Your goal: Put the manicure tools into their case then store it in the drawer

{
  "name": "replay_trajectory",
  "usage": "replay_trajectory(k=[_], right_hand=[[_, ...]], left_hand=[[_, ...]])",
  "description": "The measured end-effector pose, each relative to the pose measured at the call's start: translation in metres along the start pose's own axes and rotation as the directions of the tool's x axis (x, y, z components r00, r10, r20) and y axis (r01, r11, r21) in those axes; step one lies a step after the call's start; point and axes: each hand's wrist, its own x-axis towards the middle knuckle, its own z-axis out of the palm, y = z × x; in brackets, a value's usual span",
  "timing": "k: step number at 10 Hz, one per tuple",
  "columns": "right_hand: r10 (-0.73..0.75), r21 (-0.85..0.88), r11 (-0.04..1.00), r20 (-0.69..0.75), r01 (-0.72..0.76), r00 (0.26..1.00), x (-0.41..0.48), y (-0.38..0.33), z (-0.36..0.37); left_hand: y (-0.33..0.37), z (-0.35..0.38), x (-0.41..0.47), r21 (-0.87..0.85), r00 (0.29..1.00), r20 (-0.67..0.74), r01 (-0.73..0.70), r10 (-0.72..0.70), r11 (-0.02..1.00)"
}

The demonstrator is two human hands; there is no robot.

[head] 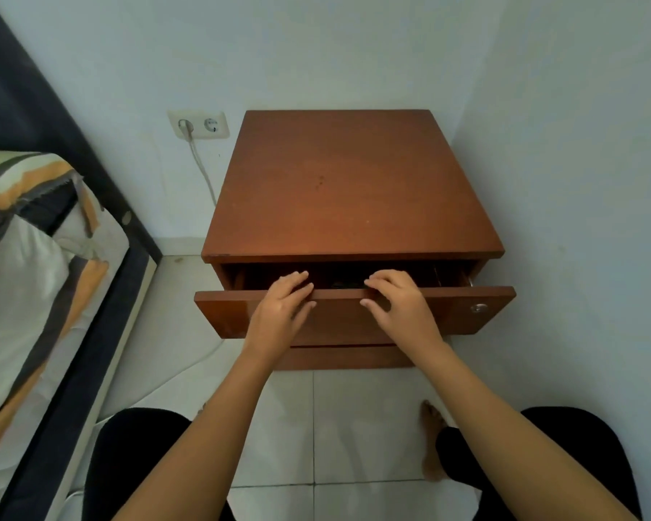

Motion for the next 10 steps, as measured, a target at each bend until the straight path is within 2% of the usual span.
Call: replay_trajectory(k=[2,4,5,6,7,8,9,10], right_hand=[[-0.040,-0.115,0.993,-0.025,0.037,0.999,0.033,0.018,0.009],[-0.017,-0.143,0.990,-0.153,-0.005,0.988,0.047,0.026,0.025],[0.012,-0.167,0.985,-0.163,-0.040,0.986,0.051,0.024,0.029],[0.034,-0.171,0.984,-0.136,-0.058,0.990,0.049,0.019,0.028],[0.053,-0.178,0.982,-0.066,-0.064,0.996,0.048,0.013,0.017],[0.102,-0.197,0.977,0.083,-0.084,0.991,0.037,0.004,0.007],[0.210,-0.213,0.963,0.204,-0.167,0.956,0.030,-0.010,-0.006],[0.366,-0.185,0.928,0.294,-0.323,0.883,-0.015,-0.016,-0.007]], left_hand=[[-0.020,0.004,0.040,0.187,0.998,0.035,-0.063,0.057,0.980],[-0.020,0.017,0.058,0.306,0.999,-0.039,0.024,-0.012,0.952],[-0.017,0.022,0.057,0.284,0.995,-0.074,0.081,-0.063,0.955],[-0.010,0.019,0.055,0.255,0.993,-0.044,0.117,-0.109,0.960],[-0.002,0.007,0.057,0.214,0.987,0.073,0.126,-0.144,0.969],[0.004,-0.006,0.049,0.176,0.955,0.249,0.121,-0.164,0.977],[0.013,-0.030,0.047,0.136,0.892,0.393,0.186,-0.225,0.973],[0.024,-0.045,0.011,0.127,0.855,0.434,0.254,-0.284,0.959]])
